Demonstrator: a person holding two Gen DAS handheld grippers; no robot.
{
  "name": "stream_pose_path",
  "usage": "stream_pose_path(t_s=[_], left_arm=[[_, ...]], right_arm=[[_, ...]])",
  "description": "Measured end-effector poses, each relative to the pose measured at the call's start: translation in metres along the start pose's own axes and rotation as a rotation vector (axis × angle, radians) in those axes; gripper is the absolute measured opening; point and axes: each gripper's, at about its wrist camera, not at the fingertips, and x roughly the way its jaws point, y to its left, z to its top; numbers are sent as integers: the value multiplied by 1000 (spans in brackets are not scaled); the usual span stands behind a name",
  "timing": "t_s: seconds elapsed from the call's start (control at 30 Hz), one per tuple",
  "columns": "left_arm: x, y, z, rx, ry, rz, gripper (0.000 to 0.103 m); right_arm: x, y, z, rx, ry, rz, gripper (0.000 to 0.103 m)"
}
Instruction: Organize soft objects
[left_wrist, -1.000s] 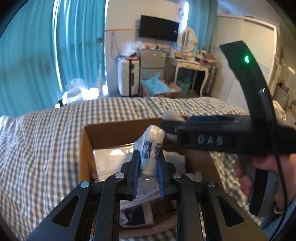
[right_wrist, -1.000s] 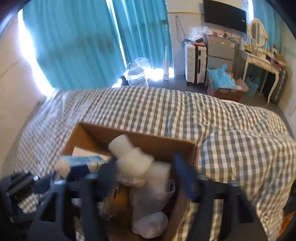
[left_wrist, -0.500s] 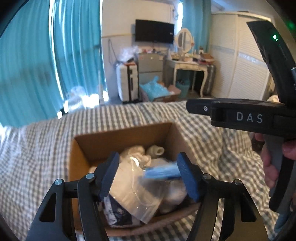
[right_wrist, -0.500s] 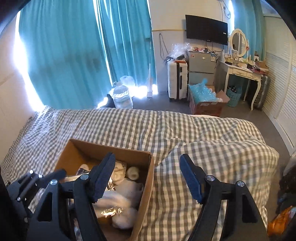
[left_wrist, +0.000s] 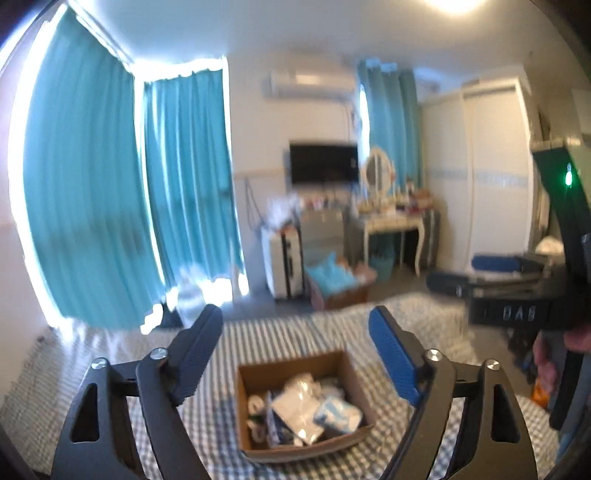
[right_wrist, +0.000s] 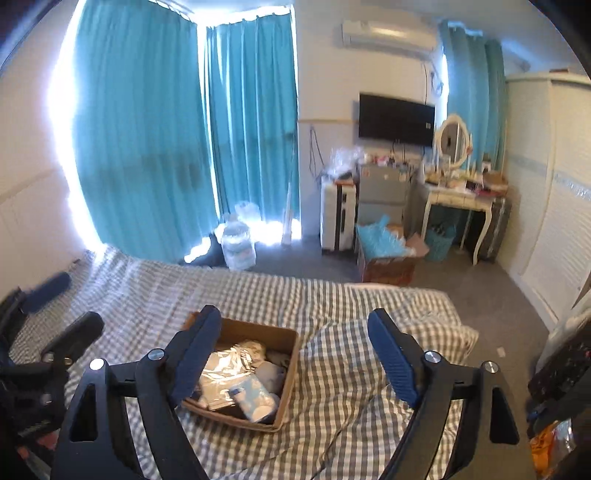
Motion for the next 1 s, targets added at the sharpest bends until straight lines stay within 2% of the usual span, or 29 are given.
stream_pose_path(t_s=[0.07,0.23,0.4,0.47,0.63,0.77,0.87,1.0], left_arm=[[-27,2,9,7,-51,-4,84],[-74,5,15,28,-111,22,89],[-85,12,6,45,-157,95,90],[-87,14,-4,39,-163,98,90],[-84,15,-43,45,-168,157,90],[-75,30,-87,-66,-125,165,90],[-62,43,-121,-143,-61,175,90],[-46,46,-150,-153,40,171,90]], right_arm=[[-37,9,6,-13,-33,-7,93],[-112,28,10,-13,-142,-9,103],[-171,49,-4,-43,-257,-35,103],[-187,55,-15,-41,-290,-31,103],[-195,59,-48,-11,-329,-16,103],[-186,60,-80,41,-340,30,103],[-167,62,-107,51,-332,32,103],[-132,60,-142,75,-288,47,103]])
